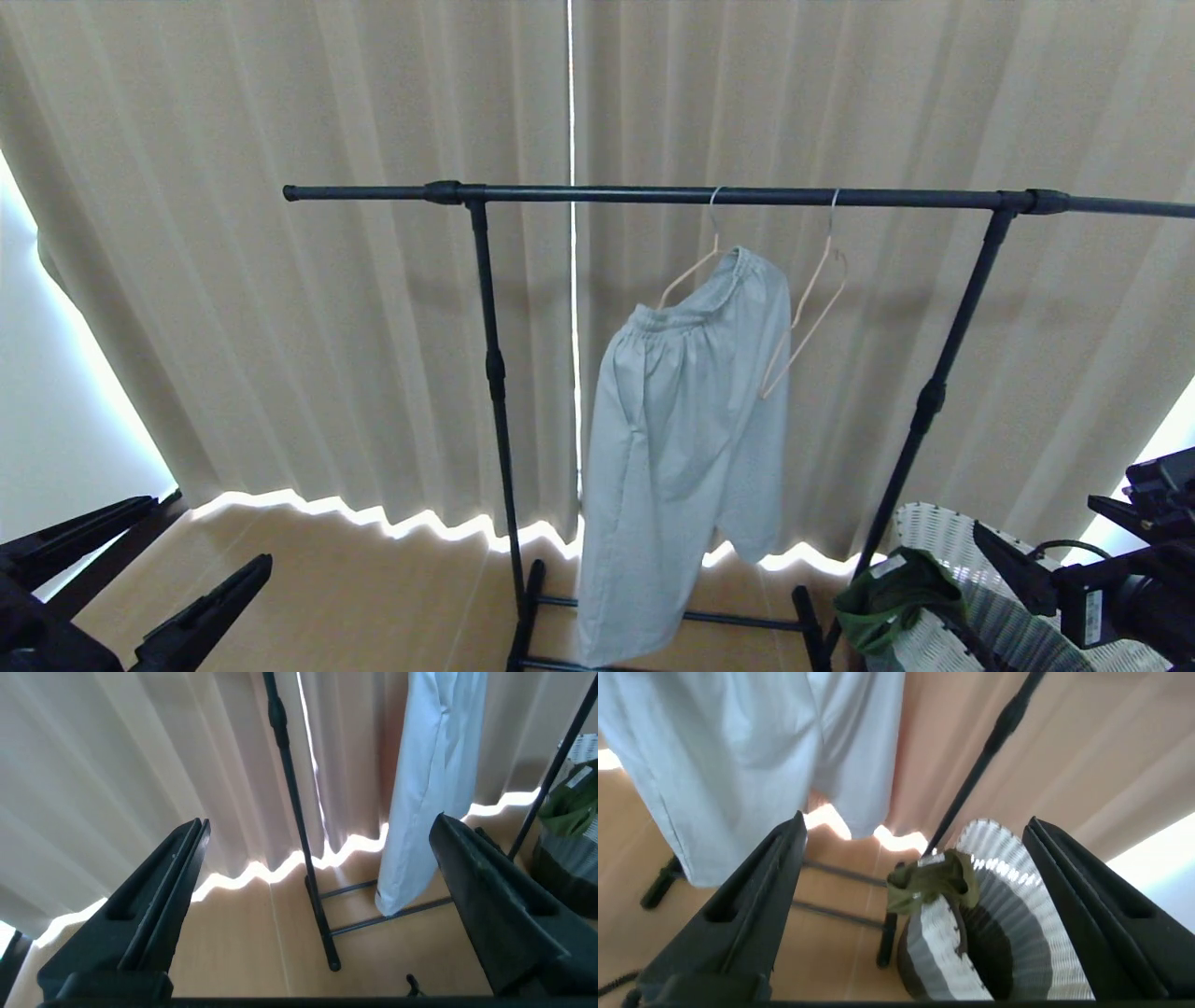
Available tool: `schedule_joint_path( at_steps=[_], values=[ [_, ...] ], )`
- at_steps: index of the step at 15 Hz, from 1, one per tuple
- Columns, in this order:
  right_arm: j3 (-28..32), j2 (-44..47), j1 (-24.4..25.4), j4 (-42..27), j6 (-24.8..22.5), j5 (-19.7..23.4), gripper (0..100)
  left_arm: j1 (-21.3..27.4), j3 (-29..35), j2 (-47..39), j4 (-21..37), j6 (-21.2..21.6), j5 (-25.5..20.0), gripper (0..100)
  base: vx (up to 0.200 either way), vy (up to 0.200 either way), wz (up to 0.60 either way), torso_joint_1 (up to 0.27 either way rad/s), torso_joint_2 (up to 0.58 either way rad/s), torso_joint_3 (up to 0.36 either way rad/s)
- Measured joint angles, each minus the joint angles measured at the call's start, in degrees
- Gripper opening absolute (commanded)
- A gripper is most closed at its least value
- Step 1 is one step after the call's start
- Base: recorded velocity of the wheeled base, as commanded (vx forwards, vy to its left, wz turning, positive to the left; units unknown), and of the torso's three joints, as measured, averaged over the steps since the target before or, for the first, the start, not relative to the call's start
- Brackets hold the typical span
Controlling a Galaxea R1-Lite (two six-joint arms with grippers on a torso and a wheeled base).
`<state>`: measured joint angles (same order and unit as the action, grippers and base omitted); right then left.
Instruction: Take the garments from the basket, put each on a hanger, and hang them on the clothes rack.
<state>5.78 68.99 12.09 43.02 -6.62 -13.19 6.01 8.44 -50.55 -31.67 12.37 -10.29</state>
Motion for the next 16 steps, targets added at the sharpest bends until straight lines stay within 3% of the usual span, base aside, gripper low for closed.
schedule_joint_path(
  at_steps=[16],
  values=[
    [0.04, 1.11, -0.60, 0.06, -0.30, -0.29, 100, -0.21, 0.10, -0.49, 0.00, -0.17, 0.00, 100, 0.000, 0.000, 0.00, -0.004, 0.01, 0.005]
  ],
)
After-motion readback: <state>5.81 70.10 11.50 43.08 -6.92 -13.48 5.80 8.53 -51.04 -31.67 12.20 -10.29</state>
